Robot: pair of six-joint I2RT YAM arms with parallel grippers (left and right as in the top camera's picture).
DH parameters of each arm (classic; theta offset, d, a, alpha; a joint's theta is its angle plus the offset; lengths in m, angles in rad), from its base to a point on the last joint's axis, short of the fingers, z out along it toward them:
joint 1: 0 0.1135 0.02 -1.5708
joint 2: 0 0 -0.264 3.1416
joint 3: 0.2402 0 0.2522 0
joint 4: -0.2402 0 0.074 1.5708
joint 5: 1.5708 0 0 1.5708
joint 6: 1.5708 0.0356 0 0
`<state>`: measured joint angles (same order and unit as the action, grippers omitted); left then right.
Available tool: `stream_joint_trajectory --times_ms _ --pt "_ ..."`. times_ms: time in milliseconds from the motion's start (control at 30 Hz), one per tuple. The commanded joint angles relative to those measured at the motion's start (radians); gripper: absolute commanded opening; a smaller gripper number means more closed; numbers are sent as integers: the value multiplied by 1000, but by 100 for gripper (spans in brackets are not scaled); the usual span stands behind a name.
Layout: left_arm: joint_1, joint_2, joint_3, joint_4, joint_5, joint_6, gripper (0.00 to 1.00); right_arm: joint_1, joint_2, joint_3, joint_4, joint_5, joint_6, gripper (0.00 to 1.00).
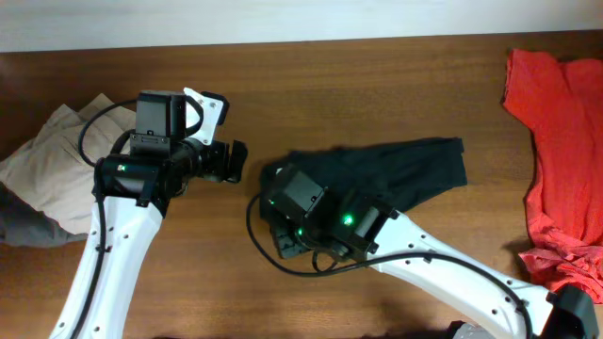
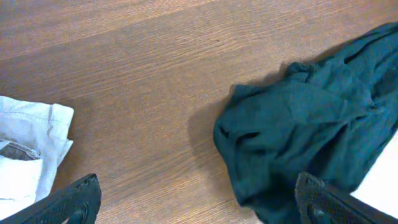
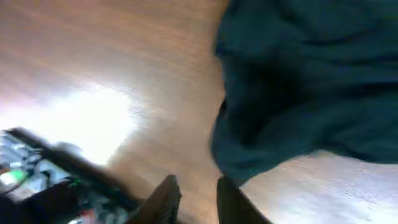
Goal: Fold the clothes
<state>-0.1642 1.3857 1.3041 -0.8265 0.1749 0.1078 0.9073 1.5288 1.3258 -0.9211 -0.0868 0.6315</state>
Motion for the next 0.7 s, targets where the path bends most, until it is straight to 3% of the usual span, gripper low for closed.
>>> stream_joint_trajectory --times_ms 0,133,367,500,667 --pt "3 2 21 3 0 -2 99 -96 -59 -2 -50 133 13 40" --pt "3 2 21 3 1 -2 99 -290 -100 -2 -109 140 6 65" --pt "3 2 21 11 5 -2 99 -631 -30 -2 -84 -34 -160 67" --pt "3 2 21 14 4 -2 99 -681 112 -2 -73 -41 -183 76" --pt "3 2 21 11 4 -2 99 -681 284 -2 -26 -27 -226 77"
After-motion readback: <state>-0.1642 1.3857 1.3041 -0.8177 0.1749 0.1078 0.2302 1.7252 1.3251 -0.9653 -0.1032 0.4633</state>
